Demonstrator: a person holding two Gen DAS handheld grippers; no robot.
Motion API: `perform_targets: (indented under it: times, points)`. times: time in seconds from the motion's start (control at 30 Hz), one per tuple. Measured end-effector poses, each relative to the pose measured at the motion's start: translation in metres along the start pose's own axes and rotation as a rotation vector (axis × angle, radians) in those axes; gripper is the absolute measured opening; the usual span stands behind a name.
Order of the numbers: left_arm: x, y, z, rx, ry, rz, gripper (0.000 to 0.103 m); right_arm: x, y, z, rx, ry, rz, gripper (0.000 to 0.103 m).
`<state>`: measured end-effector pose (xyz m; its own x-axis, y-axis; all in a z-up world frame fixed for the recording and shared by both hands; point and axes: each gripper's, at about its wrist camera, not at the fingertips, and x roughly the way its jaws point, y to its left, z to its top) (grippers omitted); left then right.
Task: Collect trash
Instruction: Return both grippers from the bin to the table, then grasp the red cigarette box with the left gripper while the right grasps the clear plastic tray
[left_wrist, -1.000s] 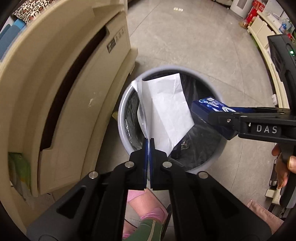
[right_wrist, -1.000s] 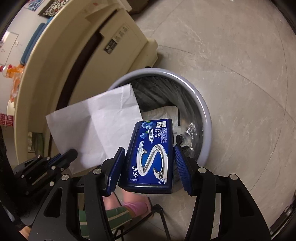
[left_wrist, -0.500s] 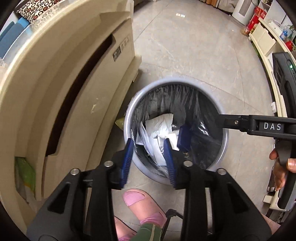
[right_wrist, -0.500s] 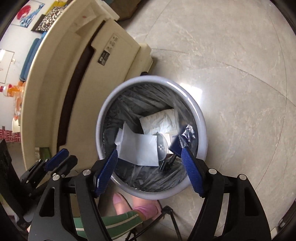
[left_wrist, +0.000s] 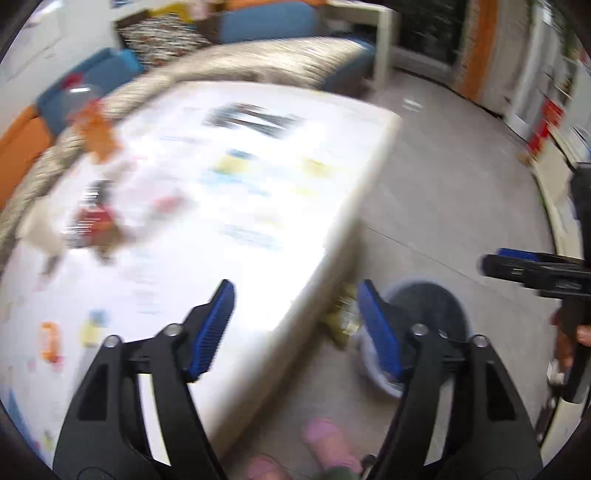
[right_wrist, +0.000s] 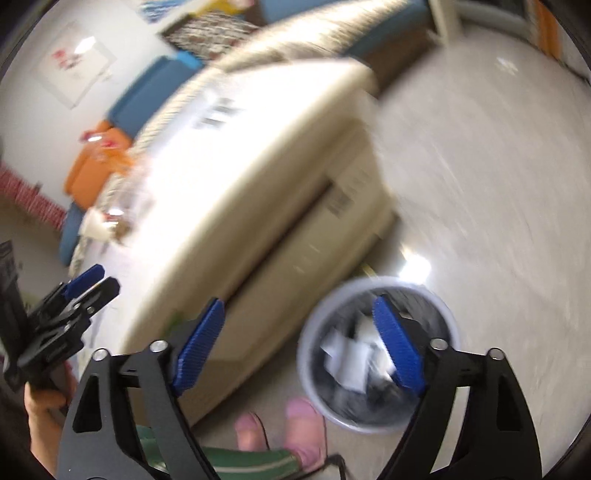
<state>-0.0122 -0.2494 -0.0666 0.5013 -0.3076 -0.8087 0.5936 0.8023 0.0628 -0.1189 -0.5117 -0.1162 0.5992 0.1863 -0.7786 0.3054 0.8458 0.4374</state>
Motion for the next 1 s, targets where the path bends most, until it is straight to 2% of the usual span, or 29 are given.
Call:
perform_targets:
  times: [0.03, 0.23, 0.4, 0.5, 0.67, 0.83, 1.0]
  points:
    - [-0.005, 0.015, 0.001, -0.017, -0.007, 0.029, 0.076, -0.001, 0.018, 0.007, -0.037, -0.013, 0.011, 0.089]
    - [-0.018, 0.106, 0.001, -0.154, -0.029, 0.171, 0.092, 0.02, 0.125, 0.039, -0.235, -0.05, 0.075, 0.091]
    - [0.007, 0.156, -0.005, -0.218, 0.007, 0.204, 0.093, 0.062, 0.203, 0.055, -0.363, -0.035, 0.077, 0.092]
    - [0.025, 0.176, -0.002, -0.257, 0.028, 0.192, 0.093, 0.091, 0.237, 0.065, -0.411, -0.021, 0.075, 0.092]
    - [0.054, 0.198, 0.003, -0.293, 0.04, 0.187, 0.093, 0.131, 0.268, 0.081, -0.461, -0.022, 0.057, 0.092]
    - [0.068, 0.215, 0.006, -0.319, 0.018, 0.148, 0.092, 0.163, 0.281, 0.095, -0.465, 0.0, 0.063, 0.092]
    - [0.081, 0.222, 0.008, -0.313, 0.021, 0.161, 0.092, 0.185, 0.29, 0.103, -0.465, 0.035, 0.063, 0.093]
